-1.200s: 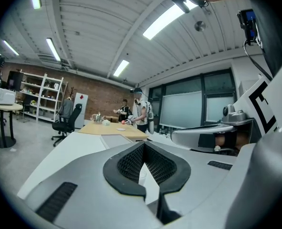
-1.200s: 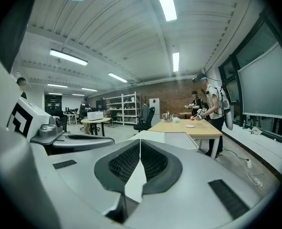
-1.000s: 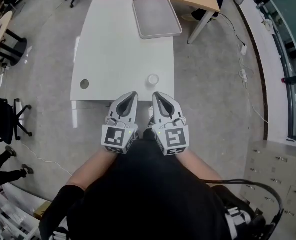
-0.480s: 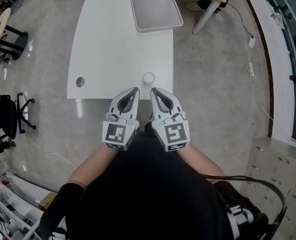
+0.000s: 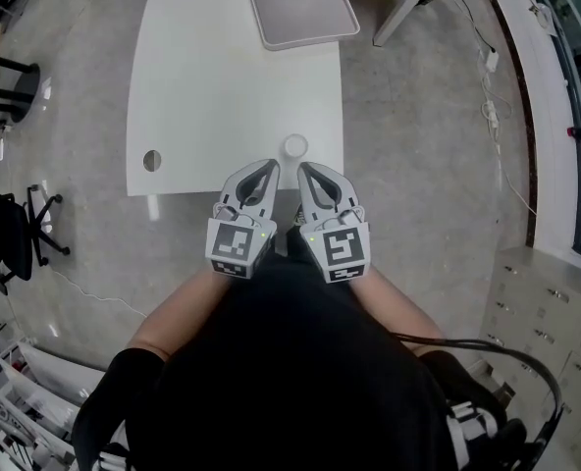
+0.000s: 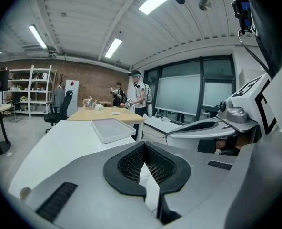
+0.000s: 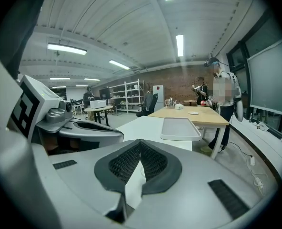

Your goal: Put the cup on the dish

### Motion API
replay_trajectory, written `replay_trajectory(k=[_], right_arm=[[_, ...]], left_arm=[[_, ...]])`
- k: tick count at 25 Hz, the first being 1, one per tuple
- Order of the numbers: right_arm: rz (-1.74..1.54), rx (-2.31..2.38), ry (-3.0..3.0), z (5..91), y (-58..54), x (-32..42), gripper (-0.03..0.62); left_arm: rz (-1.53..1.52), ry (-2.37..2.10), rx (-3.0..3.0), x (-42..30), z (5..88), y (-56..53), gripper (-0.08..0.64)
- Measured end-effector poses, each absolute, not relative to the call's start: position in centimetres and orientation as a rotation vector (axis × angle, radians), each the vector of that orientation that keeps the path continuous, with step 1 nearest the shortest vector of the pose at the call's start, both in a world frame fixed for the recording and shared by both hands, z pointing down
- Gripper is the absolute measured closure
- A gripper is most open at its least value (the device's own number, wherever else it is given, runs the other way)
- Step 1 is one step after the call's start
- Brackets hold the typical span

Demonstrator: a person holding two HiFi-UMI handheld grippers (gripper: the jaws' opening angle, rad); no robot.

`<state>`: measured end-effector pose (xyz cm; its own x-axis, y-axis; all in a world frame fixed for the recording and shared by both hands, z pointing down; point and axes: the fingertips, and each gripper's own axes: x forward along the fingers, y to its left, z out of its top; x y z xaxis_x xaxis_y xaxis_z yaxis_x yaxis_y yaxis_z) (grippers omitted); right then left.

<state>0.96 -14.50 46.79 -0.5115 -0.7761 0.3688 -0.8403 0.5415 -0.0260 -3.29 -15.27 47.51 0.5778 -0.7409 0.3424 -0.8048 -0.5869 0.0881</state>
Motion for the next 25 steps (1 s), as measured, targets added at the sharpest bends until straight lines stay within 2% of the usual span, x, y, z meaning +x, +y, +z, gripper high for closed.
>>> replay_trajectory(k=[20, 21, 24, 25], right_arm=[[0.445, 1.273, -2.358, 55.3, -17.4, 0.6, 0.575], [0.454, 1.266, -2.363, 55.5, -17.5, 0.6, 0.563], [0.481, 1.238, -2.369, 56.3, -17.8, 0.4, 0.452], [0.489, 1.229, -2.367, 56.5, -17.8, 0.3, 0.441]], left_arm=[[0.553, -1.215, 2.549, -4.0, 54.8, -18.6, 0.56], [0.554, -1.212, 2.547, -3.9, 55.0, -18.7, 0.56], [0.562, -1.203, 2.542, -3.7, 55.6, -18.9, 0.56], [0.565, -1.201, 2.54, -3.6, 55.8, -18.9, 0.56]])
